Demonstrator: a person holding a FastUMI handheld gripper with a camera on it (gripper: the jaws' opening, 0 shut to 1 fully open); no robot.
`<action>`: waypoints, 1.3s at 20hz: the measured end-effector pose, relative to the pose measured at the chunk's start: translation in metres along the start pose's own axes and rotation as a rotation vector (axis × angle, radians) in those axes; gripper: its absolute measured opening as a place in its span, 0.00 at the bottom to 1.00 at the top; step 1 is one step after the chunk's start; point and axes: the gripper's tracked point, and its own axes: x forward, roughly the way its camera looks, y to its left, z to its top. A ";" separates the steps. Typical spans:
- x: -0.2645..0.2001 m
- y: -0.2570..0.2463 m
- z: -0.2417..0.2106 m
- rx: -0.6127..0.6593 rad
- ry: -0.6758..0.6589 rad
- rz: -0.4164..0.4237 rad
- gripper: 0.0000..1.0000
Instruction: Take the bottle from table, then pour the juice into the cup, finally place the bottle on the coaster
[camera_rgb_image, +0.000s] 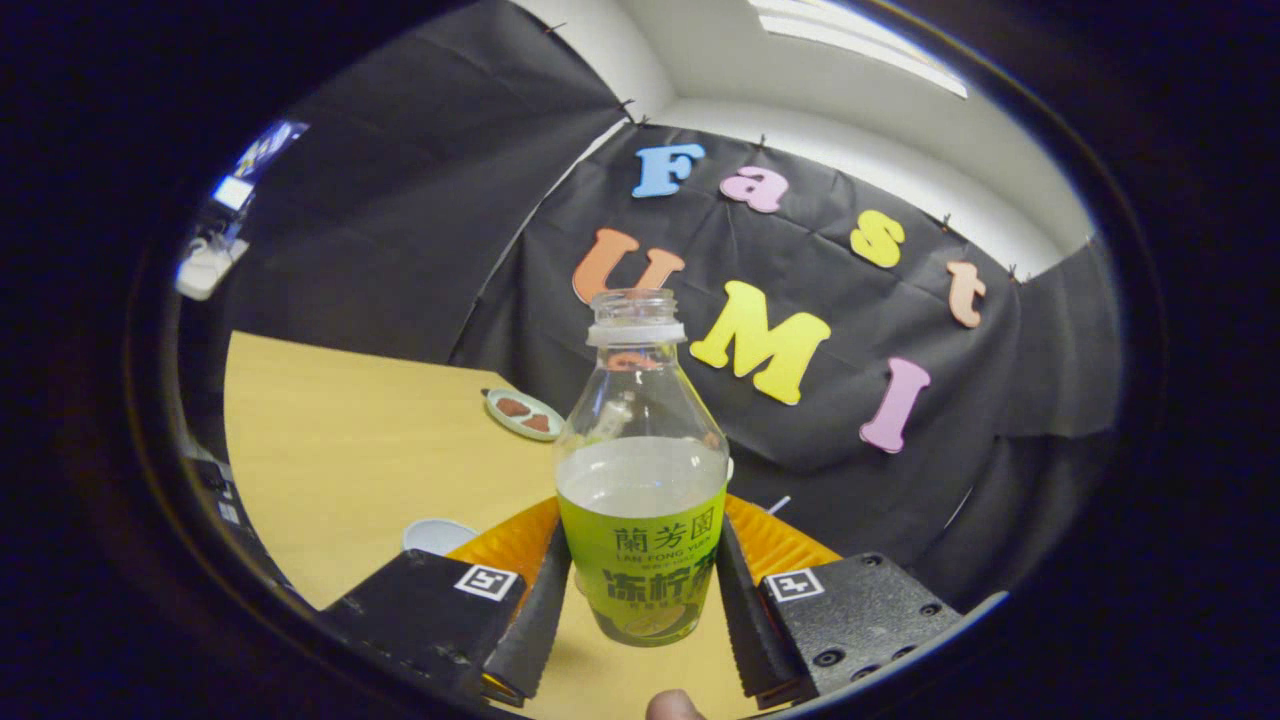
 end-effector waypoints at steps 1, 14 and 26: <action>0.001 -0.007 0.007 0.039 -0.012 -0.002 0.75; 0.032 -0.039 0.042 0.275 -0.088 -0.009 0.75; 0.077 -0.024 0.024 0.353 -0.007 0.049 0.76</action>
